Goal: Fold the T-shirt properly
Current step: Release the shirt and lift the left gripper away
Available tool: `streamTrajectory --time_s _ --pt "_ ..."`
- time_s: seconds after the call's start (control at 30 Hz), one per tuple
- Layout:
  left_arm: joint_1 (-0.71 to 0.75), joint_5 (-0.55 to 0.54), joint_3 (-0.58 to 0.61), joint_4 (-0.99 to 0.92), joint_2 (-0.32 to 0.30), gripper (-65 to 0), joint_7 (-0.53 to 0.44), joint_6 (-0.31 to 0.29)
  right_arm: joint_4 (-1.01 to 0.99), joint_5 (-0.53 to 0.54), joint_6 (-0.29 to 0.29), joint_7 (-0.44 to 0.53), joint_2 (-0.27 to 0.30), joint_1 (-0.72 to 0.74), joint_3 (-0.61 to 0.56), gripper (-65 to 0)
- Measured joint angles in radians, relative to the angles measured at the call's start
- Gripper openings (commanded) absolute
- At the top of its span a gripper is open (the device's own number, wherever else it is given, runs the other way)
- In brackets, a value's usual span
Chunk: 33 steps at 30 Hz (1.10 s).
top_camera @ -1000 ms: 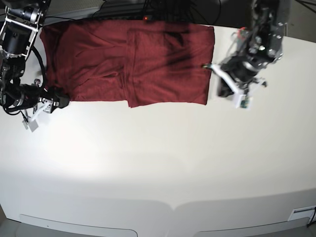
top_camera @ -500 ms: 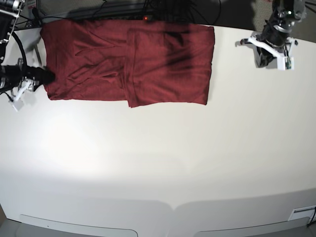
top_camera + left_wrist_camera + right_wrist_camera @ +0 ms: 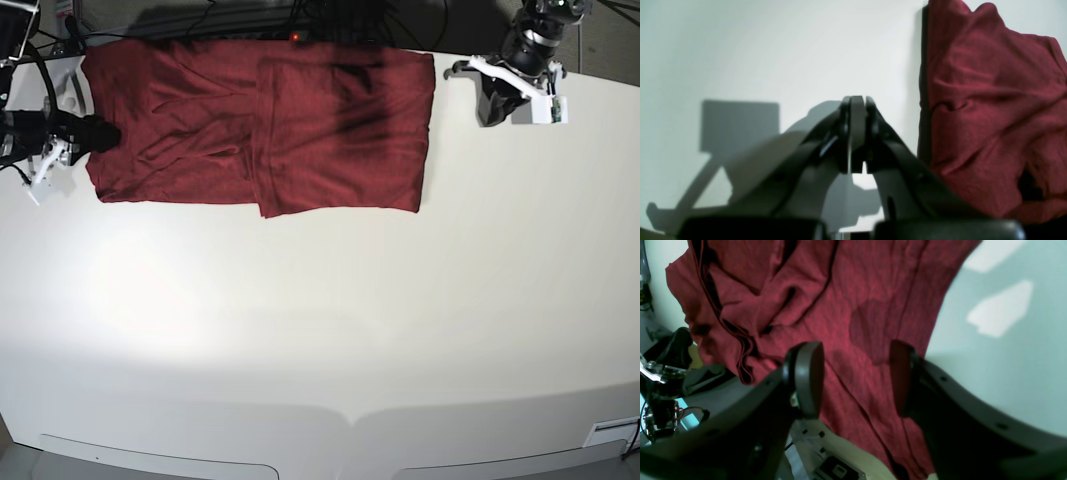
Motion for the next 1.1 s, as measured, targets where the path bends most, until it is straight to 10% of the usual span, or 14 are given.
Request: streamTrajectory --time_s 0.37,1.1 --pt "0.0 0.0 0.0 0.0 0.0 -65.0 0.01 0.0 0.0 0.161 0.0 -0.001 0.131 -0.05 0.0 -20.9" --pt "0.0 0.0 0.0 0.0 0.0 -65.0 0.022 0.0 0.015 0.001 0.0 -0.013 0.137 -0.044 -0.303 -19.9"
